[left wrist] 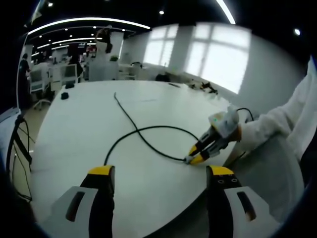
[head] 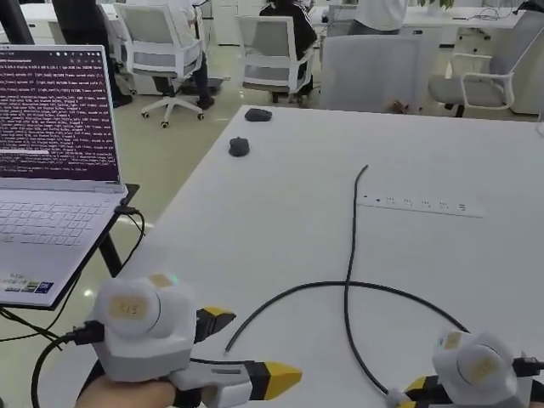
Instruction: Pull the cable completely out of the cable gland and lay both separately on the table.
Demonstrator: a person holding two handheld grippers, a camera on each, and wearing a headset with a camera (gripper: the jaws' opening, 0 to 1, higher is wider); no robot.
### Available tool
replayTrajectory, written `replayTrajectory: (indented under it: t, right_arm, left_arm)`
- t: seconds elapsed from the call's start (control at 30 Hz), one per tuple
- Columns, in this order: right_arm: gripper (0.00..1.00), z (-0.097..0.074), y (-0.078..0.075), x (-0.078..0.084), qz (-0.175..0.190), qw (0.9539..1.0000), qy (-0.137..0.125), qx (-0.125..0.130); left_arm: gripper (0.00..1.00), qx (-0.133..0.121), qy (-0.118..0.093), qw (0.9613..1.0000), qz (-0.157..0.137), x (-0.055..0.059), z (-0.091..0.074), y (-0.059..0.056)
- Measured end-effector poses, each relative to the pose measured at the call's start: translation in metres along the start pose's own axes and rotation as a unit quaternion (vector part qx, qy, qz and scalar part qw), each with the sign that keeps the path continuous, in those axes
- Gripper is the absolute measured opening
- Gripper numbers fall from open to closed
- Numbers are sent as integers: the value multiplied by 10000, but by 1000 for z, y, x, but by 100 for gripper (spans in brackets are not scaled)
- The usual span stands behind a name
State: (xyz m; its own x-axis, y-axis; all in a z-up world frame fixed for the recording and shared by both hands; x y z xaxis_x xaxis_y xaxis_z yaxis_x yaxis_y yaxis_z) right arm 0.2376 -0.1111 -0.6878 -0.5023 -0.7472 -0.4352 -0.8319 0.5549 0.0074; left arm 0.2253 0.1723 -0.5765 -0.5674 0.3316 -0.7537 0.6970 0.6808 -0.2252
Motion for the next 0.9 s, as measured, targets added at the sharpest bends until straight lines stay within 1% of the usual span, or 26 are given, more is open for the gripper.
replayTrajectory:
  t: [0.07, 0.13, 0.23, 0.3, 0.4, 0.53, 0.67, 0.73, 0.83, 0.9]
  right_arm:
    - [11, -5, 0, -3, 101, 9998, -123, -83]
    - [11, -13, 1, -7, 71, 9998, -161, -73]
    - [11, -23, 2, -14, -176, 9995, -244, -39]
    - [11, -33, 3, -20, -261, 9992, -300, -23]
    - [10, -45, 4, -30, -373, 9985, -402, -24]
    - [10, -58, 8, -40, -784, 9959, -446, 15]
    - [10, -70, 16, -49, -1043, 9933, -491, 16]
    - [10, -76, 19, -53, -1157, 9918, -535, 36]
    - [10, -84, 23, -57, -1281, 9901, -575, 37]
    - [10, -90, 26, -61, -1387, 9887, -572, 19]
  left_arm:
    - [76, 4, 9, 10000, 22, 0, 0, -1]
    - [75, 4, 18, 10000, 50, 0, 0, -1]
    - [72, 10, -3, 9999, 116, -1, 0, -2]
    - [70, 30, -9, 9999, 142, -1, 0, -3]
    - [67, 74, 17, 9996, 270, -2, 1, -6]
    - [64, 141, 46, 9990, 421, -3, 3, -10]
    - [61, 166, 45, 9984, 532, -3, 3, -13]
    - [61, 171, -21, 9981, 600, -5, 3, -14]
    - [60, 220, -112, 9978, 611, -7, 2, -15]
    - [60, 368, -217, 9971, 635, -9, 1, -19]
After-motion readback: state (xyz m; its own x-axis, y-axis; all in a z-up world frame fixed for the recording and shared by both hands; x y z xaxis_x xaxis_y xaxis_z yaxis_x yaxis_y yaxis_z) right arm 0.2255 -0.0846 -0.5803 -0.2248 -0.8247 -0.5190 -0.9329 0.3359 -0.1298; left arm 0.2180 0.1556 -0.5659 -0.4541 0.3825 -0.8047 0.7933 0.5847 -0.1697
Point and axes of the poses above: the centre of the closed fingertips' face, and the gripper's own axes: z roughly forward along the fingers, y roughly to its left, x roughly out of its underside, the point moved 9 cm from there along -z, roughly backward along the fingers, and after that the axes turned 10 degrees about y, right-handed, at the moved point
